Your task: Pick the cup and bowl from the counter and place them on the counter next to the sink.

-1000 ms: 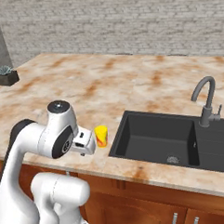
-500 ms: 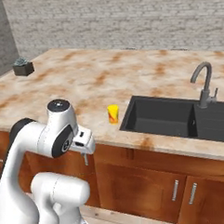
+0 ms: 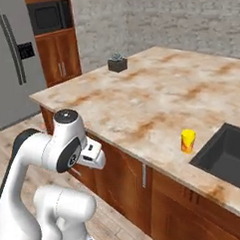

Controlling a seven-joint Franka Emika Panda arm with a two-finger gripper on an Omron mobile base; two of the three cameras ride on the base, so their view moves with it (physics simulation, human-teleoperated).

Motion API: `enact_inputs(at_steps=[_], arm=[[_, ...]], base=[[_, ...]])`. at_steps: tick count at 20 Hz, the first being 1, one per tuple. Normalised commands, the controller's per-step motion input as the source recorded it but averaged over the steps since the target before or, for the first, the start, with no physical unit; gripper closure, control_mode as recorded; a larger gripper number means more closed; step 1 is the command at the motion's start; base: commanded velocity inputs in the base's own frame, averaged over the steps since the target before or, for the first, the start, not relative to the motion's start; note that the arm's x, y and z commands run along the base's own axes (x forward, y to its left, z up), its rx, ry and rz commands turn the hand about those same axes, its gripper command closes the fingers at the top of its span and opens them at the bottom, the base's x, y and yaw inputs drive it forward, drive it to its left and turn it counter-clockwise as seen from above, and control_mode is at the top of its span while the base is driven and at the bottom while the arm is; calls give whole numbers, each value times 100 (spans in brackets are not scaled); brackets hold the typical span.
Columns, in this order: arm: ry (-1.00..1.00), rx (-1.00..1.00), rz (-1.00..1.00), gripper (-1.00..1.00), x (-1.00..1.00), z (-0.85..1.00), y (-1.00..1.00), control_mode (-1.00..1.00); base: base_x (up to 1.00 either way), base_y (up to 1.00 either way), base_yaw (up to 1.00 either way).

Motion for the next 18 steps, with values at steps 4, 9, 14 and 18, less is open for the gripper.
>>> enact_inputs(at_steps=[4, 9, 14, 18], arm=[[0, 0, 0, -100, 0, 0, 0, 100], [0, 0, 0, -100, 0, 0, 0, 100], [0, 0, 0, -100, 0, 0, 0, 100], [0, 0, 0, -100, 0, 0, 0, 100]], base=[[-1, 7, 99], [0, 1, 96], [0, 0, 94], [0, 0, 92]])
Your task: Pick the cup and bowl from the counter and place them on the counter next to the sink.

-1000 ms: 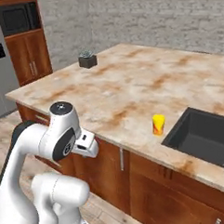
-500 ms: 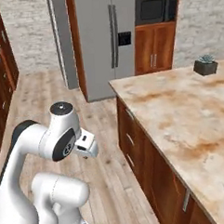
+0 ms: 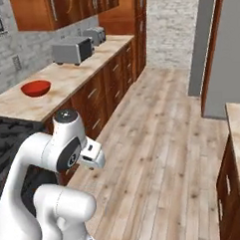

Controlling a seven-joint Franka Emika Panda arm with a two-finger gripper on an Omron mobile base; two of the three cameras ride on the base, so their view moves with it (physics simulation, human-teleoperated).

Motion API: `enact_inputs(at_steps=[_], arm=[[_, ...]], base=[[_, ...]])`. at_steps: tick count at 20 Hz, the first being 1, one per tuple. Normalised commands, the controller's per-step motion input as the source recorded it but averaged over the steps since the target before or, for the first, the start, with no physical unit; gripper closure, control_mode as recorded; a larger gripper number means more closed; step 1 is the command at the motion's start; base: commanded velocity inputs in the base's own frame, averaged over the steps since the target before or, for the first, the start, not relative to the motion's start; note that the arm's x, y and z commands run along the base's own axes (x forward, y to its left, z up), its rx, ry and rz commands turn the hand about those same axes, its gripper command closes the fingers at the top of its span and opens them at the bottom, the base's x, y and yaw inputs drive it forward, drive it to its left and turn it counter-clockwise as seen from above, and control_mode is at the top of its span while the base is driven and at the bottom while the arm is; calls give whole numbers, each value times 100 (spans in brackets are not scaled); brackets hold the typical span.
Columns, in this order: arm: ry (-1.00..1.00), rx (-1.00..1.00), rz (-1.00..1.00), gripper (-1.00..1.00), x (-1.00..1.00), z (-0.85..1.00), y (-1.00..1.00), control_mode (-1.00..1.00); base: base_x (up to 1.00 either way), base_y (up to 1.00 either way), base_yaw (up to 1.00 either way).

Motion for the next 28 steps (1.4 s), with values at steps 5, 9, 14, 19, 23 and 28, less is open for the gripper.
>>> enact_inputs(at_steps=[5, 9, 14, 19, 23, 28], arm=[[0, 0, 0, -100, 0, 0, 0, 100], [0, 0, 0, -100, 0, 0, 0, 100], [0, 0, 0, -100, 0, 0, 0, 100], [0, 0, 0, -100, 0, 0, 0, 100], [0, 0, 0, -100, 0, 0, 0, 100], [0, 0, 0, -100, 0, 0, 0, 100]], base=[[1, -4, 84], [59, -27, 73], [100, -68, 55], [91, -87, 60], [32, -92, 66], [4, -81, 71]])
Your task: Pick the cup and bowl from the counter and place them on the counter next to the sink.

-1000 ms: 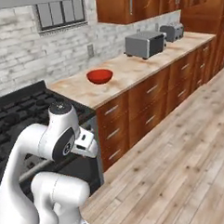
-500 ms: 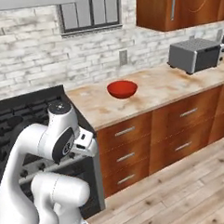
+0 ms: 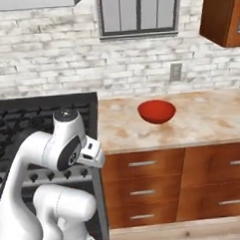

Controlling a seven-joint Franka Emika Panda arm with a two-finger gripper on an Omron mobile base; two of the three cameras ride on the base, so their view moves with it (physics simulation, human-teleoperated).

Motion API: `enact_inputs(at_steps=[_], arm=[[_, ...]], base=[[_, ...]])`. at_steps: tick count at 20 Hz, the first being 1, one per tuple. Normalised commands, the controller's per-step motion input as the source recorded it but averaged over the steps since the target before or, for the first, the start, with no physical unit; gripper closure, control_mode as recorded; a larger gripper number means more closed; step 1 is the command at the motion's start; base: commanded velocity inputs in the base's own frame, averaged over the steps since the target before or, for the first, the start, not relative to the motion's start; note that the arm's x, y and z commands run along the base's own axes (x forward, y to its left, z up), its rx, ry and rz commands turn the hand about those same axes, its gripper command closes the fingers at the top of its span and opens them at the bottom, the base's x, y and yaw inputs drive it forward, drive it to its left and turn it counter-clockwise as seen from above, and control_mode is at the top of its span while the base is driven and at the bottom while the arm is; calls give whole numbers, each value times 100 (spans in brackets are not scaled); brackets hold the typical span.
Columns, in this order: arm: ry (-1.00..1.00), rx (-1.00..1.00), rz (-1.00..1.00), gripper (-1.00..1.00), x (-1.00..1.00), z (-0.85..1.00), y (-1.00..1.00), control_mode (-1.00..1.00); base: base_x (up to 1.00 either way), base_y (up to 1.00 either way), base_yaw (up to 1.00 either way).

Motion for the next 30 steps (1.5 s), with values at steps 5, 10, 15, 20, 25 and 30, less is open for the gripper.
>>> enact_inputs(at_steps=[5, 10, 15, 20, 25, 30], arm=[[0, 0, 0, -100, 0, 0, 0, 100], [0, 0, 0, -100, 0, 0, 0, 100], [0, 0, 0, -100, 0, 0, 0, 100], [0, 0, 0, -100, 0, 0, 0, 100], [0, 0, 0, -100, 0, 0, 0, 100], [0, 0, 0, -100, 0, 0, 0, 100]], base=[[39, -74, 60], [33, -92, 37], [43, -86, 2], [89, -4, -12], [45, 18, -4], [0, 0, 0]])
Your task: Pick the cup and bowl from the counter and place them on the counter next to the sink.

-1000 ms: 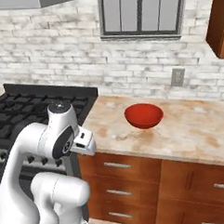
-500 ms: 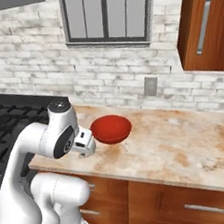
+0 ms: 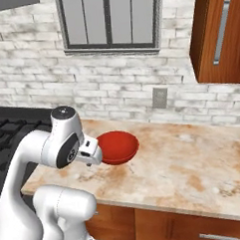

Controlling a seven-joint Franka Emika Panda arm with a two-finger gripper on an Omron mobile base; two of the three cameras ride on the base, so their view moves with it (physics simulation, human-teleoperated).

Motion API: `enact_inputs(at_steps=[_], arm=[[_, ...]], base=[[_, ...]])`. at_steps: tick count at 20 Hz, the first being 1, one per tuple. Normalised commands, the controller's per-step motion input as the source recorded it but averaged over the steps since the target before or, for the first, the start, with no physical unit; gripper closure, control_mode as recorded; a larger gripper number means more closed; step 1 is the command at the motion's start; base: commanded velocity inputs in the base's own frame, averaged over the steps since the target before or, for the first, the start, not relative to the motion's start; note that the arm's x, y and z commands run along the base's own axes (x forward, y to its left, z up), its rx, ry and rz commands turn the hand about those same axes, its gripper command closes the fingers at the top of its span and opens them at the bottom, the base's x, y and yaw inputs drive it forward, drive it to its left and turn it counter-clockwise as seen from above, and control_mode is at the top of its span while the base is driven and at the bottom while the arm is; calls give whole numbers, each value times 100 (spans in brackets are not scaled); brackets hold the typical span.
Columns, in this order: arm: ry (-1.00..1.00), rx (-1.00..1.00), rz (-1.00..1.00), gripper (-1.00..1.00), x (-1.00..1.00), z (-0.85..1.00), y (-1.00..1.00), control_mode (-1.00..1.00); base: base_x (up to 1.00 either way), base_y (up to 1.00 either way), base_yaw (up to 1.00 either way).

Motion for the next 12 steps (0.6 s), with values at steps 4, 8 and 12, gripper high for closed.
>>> enact_inputs(at_steps=[4, 8, 12], arm=[[0, 0, 0, -100, 0, 0, 0, 100], [0, 0, 0, -100, 0, 0, 0, -100], [9, -8, 1, -100, 31, 23, 20, -100]], base=[[0, 0, 0], [0, 0, 0], [0, 0, 0]])
